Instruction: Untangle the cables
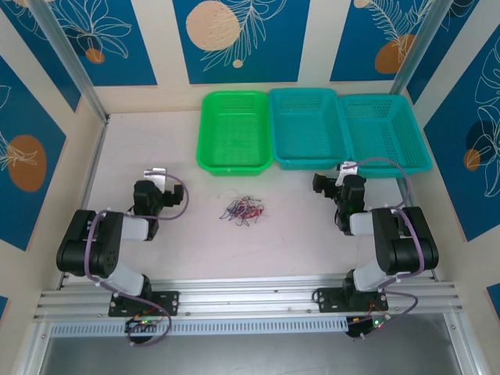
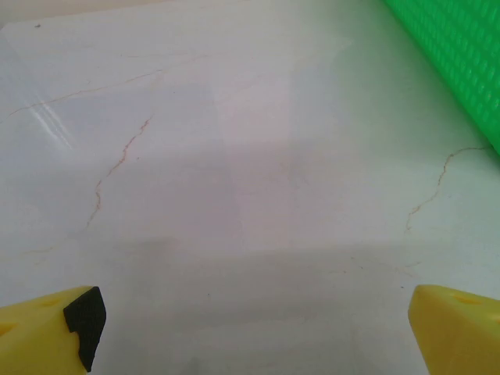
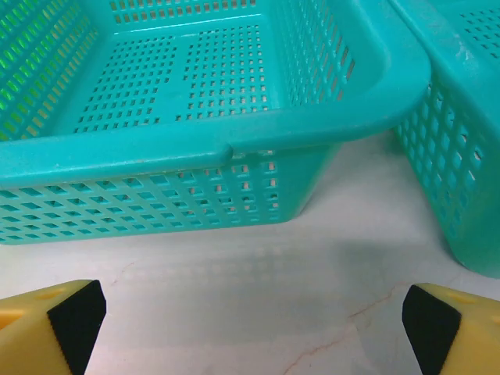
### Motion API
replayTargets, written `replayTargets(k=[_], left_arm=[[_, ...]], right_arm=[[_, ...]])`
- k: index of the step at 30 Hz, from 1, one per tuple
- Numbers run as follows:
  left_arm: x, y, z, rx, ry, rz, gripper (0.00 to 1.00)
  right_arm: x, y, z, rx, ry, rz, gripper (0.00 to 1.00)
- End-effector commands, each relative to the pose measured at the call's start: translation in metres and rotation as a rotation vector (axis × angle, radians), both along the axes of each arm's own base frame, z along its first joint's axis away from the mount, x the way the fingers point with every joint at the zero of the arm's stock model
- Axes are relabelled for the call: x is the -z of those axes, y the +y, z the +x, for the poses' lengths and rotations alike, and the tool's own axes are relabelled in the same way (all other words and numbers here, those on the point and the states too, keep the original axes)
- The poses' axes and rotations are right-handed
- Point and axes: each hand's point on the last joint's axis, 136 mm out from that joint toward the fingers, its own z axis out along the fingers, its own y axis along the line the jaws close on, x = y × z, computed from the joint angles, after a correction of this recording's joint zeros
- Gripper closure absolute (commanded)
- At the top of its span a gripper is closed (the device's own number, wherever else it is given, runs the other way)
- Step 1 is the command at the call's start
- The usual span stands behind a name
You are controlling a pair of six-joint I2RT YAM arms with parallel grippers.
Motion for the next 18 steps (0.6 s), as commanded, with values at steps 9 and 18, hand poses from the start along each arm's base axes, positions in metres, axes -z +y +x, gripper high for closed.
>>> replayTargets(k=[9, 18], left_arm=[[-0.0159, -0.0018, 0.0079, 0.016, -0.052, -0.006, 0.00], [-0.0164, -0.0063, 0.0087, 0.046, -0.049, -0.008, 0.00]], right_arm=[[-0.0139, 0.0008, 0.0073, -0.009, -0.051, -0.021, 0.01], [-0.0143, 0.0008, 0.0076, -0.011, -0.051, -0.017, 0.01]])
